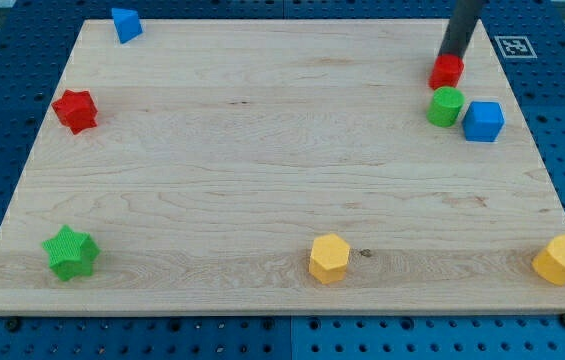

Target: Point your arm to the right of the hexagon

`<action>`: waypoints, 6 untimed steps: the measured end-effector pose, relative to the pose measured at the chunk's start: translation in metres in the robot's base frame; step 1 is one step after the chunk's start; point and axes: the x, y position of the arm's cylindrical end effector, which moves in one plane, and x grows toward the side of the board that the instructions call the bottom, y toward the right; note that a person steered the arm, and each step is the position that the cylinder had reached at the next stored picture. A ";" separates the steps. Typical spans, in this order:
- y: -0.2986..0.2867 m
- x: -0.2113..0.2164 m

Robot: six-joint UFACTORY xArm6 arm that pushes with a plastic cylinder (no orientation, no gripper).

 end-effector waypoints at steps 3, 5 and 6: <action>-0.060 0.015; -0.167 0.087; -0.156 0.178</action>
